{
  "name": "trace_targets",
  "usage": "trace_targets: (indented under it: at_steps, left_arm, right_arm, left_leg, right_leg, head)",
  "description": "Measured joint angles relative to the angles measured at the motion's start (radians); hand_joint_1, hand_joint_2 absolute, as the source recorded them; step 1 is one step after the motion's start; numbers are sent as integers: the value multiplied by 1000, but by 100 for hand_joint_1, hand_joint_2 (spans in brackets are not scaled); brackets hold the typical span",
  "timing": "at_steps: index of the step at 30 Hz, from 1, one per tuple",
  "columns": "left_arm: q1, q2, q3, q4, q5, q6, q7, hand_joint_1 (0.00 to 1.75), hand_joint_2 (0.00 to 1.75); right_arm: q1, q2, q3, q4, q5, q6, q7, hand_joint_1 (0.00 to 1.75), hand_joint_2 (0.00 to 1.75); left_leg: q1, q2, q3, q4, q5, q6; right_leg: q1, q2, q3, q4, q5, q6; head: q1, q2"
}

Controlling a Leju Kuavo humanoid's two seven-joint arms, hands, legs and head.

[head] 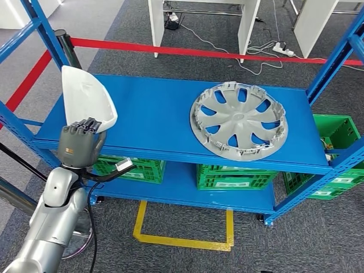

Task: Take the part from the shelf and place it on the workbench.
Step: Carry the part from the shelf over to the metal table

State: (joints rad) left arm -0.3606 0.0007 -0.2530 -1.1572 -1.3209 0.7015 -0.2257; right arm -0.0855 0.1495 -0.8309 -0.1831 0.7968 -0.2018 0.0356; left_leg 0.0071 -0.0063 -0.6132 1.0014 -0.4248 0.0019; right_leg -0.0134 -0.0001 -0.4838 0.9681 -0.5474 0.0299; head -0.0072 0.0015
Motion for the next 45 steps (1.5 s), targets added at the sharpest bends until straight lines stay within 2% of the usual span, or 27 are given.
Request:
trace_targets:
  at_steps: [17, 21, 25, 27, 28, 30, 31, 32, 33, 34, 35, 36, 37, 40, 41, 43, 45]
  left_arm:
    - [-13, 61, -33, 43, 11, -1, 48, 175, 175]
    - [-15, 71, -39, 51, 11, -1, 51, 175, 175]
    - [-19, 78, -43, 55, 11, -1, 52, 175, 175]
    - [-24, 79, -45, 56, 11, -1, 52, 175, 175]
    - [-26, 79, -47, 56, 12, -1, 52, 175, 175]
    - [-28, 80, -50, 59, 12, -1, 52, 175, 175]
    - [-27, 80, -52, 61, 12, -1, 52, 175, 175]
    - [-26, 80, -53, 63, 12, -2, 52, 175, 175]
    - [-26, 80, -54, 65, 12, -2, 52, 175, 175]
    - [-26, 80, -55, 67, 12, -2, 52, 175, 175]
    - [-27, 80, -55, 68, 11, -2, 52, 175, 175]
    - [-28, 81, -55, 69, 11, -2, 53, 175, 175]
    - [-29, 82, -55, 69, 11, -1, 54, 175, 175]
    - [-31, 85, -58, 72, 11, -1, 59, 175, 175]
    - [-31, 87, -60, 73, 11, -1, 61, 175, 175]
    - [-32, 91, -62, 75, 11, -1, 63, 175, 175]
    - [-32, 95, -63, 78, 11, -1, 66, 175, 175]
  right_arm:
    - [1, 6, -14, 0, 9, 0, 8, 0, 0]
    - [1, 7, -16, 0, 8, 0, 8, 0, 0]
    - [-1, 10, -16, 0, 8, 0, 8, 0, 0]
    - [-2, 10, -16, -1, 8, 0, 8, 0, 0]
    - [-2, 10, -16, -1, 8, 0, 8, 0, 0]
    - [0, 10, -16, -1, 8, 0, 8, 0, 0]
    - [1, 10, -16, -1, 8, 0, 8, 0, 0]
    - [3, 11, -17, -1, 9, 0, 8, 0, 0]
    - [3, 11, -17, -1, 9, 0, 8, 0, 0]
    - [2, 11, -17, -1, 9, 0, 8, 0, 0]
    - [1, 11, -17, -1, 9, 0, 7, 0, 0]
    - [0, 11, -17, -1, 9, 0, 7, 0, 0]
    - [-1, 11, -17, -1, 9, -1, 7, 0, 0]
    - [1, 11, -17, -1, 10, -1, 8, 0, 0]
    - [2, 11, -18, -1, 11, -1, 8, 0, 0]
    - [0, 11, -18, -1, 14, -1, 8, 0, 0]
    - [-1, 11, -18, -1, 16, -2, 8, 0, 0]
  left_leg:
    - [-5, 0, 0, 1, -3, 4]
    - [-11, 0, 0, 4, -7, 10]
    - [-13, 1, 4, -1, -9, 22]
    - [-7, 2, 14, -14, -8, 30]
    - [-5, 3, 18, -17, -8, 33]
    - [-5, 3, 21, -17, -12, 36]
    - [-5, 2, 22, -17, -14, 36]
    - [-5, 1, 25, -16, -17, 35]
    - [-4, 0, 29, -15, -19, 32]
    - [-3, -1, 33, -13, -23, 27]
    - [-4, -1, 36, -10, -27, 22]
    - [-5, -1, 36, -6, -30, 16]
    - [-7, -1, 34, -2, -31, 10]
    - [-6, -1, 27, 2, -29, -3]
    - [-4, 0, 25, 8, -37, -8]
    - [-1, 1, 3, 69, -86, -18]
    - [0, 2, -47, 197, -157, -23]
  right_leg:
    - [-5, 0, 0, 0, -1, 1]
    - [-11, 0, 3, -1, -2, 8]
    - [-15, 0, 12, -3, -6, 18]
    - [-14, 0, -12, 44, -31, 22]
    - [-14, 0, -45, 102, -55, 23]
    - [-14, 0, -133, 244, -101, 25]
    - [-15, 0, -167, 289, -103, 26]
    - [-15, 0, -184, 297, -85, 26]
    - [-15, 0, -182, 266, -49, 26]
    - [-15, -1, -164, 205, 0, 25]
    - [-14, -1, -140, 143, 37, 23]
    - [-14, 0, -118, 90, 62, 19]
    - [-13, 1, -105, 59, 72, 15]
    - [-10, 4, -104, 51, 71, -1]
    - [-11, 4, -105, 51, 73, -7]
    - [-13, 4, -106, 48, 78, -21]
    - [-10, 3, -110, 48, 81, -29]
  head:
    - [0, 0]
    - [0, 0]
    - [0, 0]
    - [4, 0]
    - [6, 0]
    - [9, 0]
    - [9, 0]
    - [9, 0]
    - [9, 0]
    - [9, 0]
    - [10, 0]
    - [9, 0]
    - [9, 0]
    - [8, 0]
    - [8, 0]
    - [5, 0]
    - [2, 0]
